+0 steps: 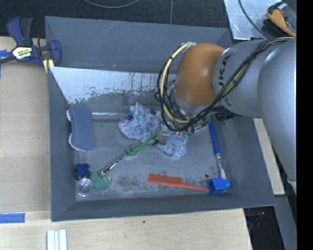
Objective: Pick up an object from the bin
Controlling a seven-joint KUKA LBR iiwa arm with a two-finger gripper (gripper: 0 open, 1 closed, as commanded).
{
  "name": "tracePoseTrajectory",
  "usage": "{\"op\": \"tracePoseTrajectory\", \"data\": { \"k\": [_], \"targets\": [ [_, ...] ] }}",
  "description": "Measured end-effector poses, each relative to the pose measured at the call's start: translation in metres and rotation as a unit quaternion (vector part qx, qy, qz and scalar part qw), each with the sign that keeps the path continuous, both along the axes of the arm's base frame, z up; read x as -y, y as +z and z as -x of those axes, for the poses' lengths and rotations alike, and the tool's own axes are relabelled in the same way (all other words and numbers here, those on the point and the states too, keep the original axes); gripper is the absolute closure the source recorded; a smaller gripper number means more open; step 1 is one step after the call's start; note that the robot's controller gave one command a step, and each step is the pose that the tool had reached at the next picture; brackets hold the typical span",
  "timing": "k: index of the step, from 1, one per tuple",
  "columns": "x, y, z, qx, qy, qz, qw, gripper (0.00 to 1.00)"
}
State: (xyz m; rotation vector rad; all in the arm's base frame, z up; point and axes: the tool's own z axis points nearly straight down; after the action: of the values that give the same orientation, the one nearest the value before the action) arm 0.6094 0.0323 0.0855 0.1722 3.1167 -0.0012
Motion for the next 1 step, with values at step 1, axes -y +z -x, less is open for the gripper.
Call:
{"op": "tracePoseTrajectory", "data": {
  "k": [1],
  "targets": [
    [0.0002, 0.0269, 0.0016, -0.0024, 0.000, 0.000, 1.0000, 1.00]
  ]
}}
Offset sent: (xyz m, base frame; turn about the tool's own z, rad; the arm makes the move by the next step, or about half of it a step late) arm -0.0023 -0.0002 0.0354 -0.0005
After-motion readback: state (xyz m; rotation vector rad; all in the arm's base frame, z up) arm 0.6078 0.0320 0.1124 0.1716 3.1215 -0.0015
